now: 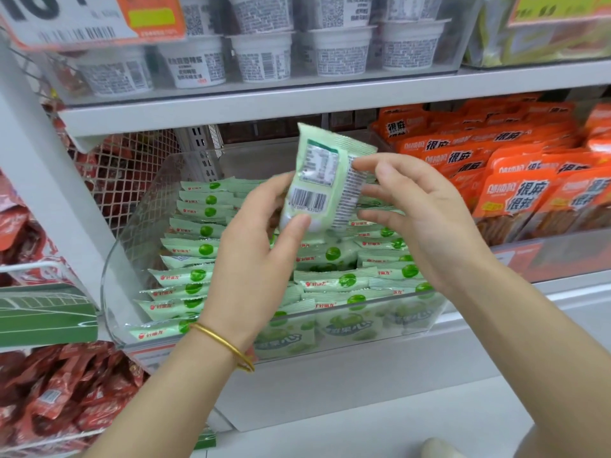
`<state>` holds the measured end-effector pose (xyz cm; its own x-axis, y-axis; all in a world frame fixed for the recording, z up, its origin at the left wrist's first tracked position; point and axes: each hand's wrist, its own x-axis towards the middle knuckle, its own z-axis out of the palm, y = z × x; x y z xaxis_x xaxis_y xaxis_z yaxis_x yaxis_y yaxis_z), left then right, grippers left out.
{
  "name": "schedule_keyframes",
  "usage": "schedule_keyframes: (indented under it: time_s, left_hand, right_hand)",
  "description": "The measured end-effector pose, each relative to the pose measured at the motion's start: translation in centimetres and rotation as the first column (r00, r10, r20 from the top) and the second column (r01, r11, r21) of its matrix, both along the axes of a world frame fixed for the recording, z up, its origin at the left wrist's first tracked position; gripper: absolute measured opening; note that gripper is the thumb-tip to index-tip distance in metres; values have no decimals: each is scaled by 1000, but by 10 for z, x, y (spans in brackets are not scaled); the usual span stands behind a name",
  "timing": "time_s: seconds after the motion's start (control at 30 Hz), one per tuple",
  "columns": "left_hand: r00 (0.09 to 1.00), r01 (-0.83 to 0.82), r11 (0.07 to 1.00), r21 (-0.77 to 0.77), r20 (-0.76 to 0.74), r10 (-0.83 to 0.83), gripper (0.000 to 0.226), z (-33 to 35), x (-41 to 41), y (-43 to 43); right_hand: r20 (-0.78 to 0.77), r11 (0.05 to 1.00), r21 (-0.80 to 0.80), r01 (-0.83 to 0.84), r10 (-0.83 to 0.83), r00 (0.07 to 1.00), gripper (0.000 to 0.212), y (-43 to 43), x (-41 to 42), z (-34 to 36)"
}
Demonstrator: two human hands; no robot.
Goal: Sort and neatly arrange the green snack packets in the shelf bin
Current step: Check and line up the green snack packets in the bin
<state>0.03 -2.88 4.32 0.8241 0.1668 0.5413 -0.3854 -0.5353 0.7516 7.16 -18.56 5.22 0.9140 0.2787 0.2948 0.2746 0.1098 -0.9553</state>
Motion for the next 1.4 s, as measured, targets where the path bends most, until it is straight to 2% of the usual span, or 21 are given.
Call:
schedule_keyframes:
  time_s: [0.07,0.17,0.27,0.4,0.73,1.1,1.17,1.23,1.3,1.4]
  left_hand:
    - [995,71,980,-184,-63,-84,47,1,0,-1]
    - [977,160,942,-294,-89,-193,57,2,-2,-1]
    - [952,254,921,-294,-94,-293,61,5,-4,-3]
    - [920,334,904,-266,-118,-375,70,3,-6,-3]
    - [906,379,883,-276,-84,-415,73,5,-7,-3]
    - [916,353,888,-297,-85,-392,69,5,-7,-3]
    - [928,307,870,-385,-79,-363,58,6,-6,-3]
    - [953,185,835,-518,-113,-281,45,6,-4,0]
    - [965,52,779,-625,-169,-200,30,5,0,8]
    - [955,-58,719,-692,-248,-162,15,3,4,19]
  right_hand:
    - [19,997,42,-64,64,998,20,0,0,-1]
    - [47,994,60,-87,84,995,23,2,1,0]
    - [97,1000,9,-19,18,995,25,2,2,-1]
    - [67,999,52,-15,12,998,24,2,3,1]
    - [-24,982,179,-66,71,997,22,2,2,3]
    - [-43,978,203,-58,68,997,21,3,0,3]
    - [-48,978,198,-61,71,996,19,5,-2,4]
    - [-86,971,221,-86,108,990,20,5,-2,6]
    - [-144,949,272,-161,206,968,32,1,-1,9]
    - [-94,950,147,-275,290,952,49,-1,-2,9]
